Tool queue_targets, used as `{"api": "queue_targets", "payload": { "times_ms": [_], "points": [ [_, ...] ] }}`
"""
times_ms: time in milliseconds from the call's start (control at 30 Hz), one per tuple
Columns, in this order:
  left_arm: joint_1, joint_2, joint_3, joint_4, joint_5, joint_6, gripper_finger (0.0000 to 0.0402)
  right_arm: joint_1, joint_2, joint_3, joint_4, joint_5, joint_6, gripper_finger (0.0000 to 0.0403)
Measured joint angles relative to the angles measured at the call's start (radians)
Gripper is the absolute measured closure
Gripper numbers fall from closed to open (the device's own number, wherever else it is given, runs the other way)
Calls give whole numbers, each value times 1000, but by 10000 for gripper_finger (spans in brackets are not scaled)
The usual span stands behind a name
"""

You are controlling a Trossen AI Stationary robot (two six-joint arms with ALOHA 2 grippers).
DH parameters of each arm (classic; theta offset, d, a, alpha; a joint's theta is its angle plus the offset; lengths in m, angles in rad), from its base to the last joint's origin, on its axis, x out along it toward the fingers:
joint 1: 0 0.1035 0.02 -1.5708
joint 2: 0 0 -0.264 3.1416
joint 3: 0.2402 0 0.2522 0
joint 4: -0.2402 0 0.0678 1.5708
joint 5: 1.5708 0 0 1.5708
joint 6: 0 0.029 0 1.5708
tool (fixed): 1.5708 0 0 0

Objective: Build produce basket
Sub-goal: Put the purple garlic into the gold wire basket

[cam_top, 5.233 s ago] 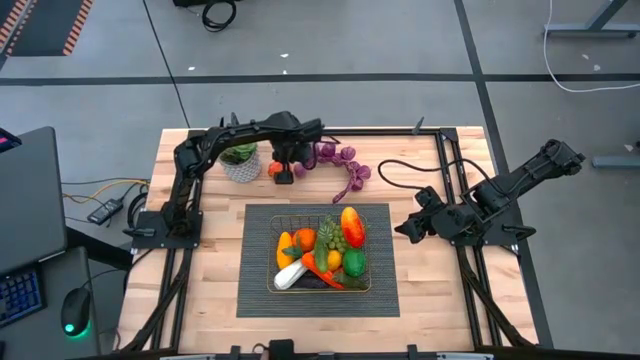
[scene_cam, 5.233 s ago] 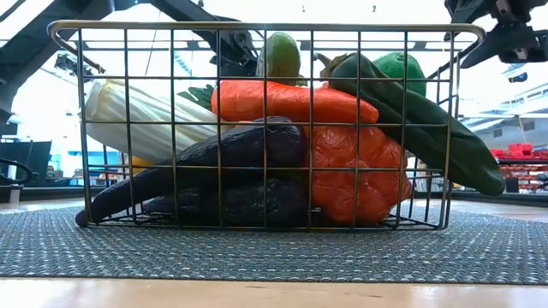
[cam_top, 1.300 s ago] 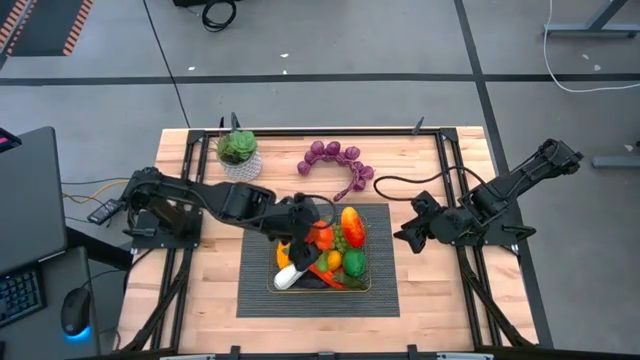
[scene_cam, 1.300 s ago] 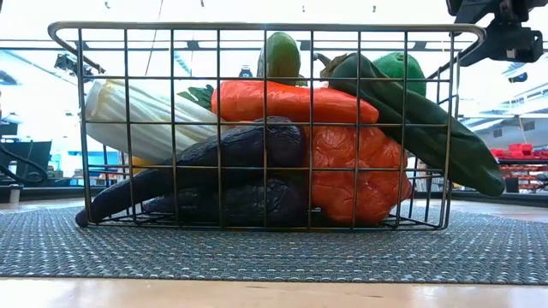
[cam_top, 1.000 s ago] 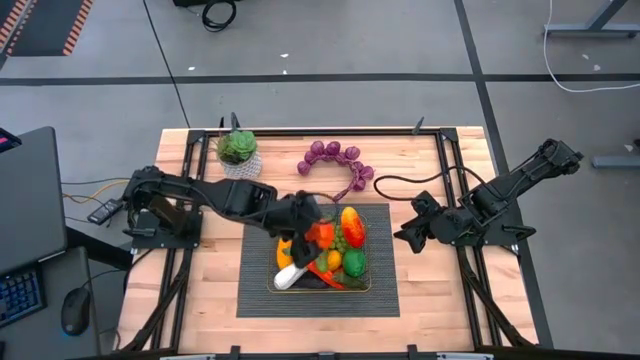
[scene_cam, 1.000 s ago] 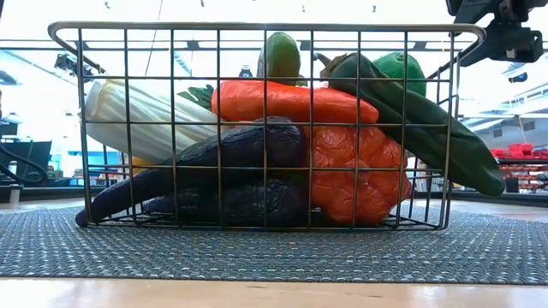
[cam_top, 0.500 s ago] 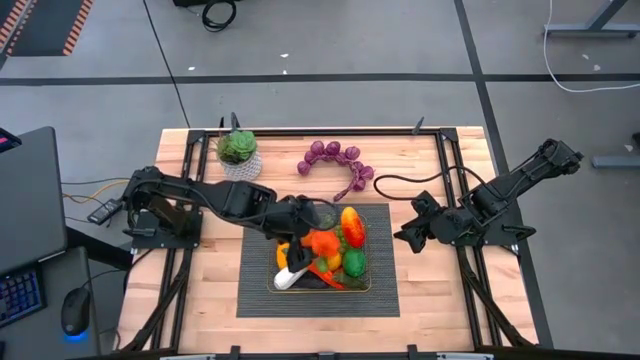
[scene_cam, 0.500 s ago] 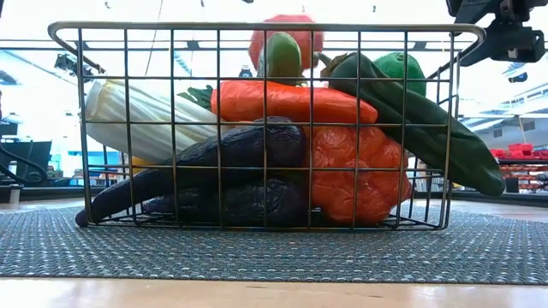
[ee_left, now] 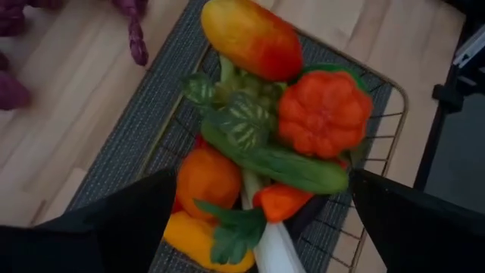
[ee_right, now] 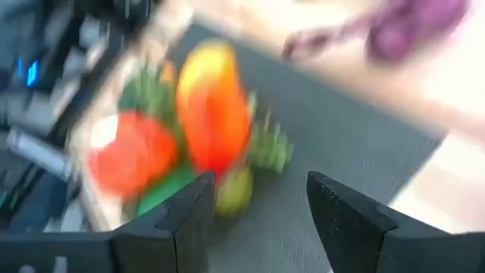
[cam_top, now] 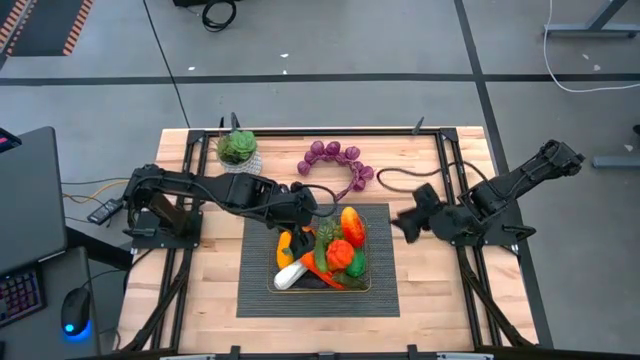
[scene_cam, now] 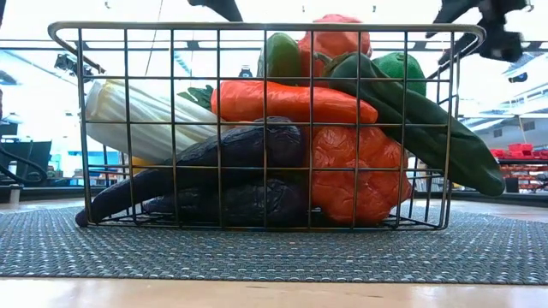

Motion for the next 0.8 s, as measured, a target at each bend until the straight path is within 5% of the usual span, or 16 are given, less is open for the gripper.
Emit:
{"api": "queue_targets", "payload": {
  "times_ms": [133,467,800],
  "points": [
    [35,-8,1,-37,2,-10,2,-127,-2,12,25,71,-46,184],
    [197,-80,32,-133,116,-61,1,-597,107,14,114,-250,-398,129],
    [348,-135,35,-181,132,28,1,-885,354,14,443,-477,-649,71]
  ]
}}
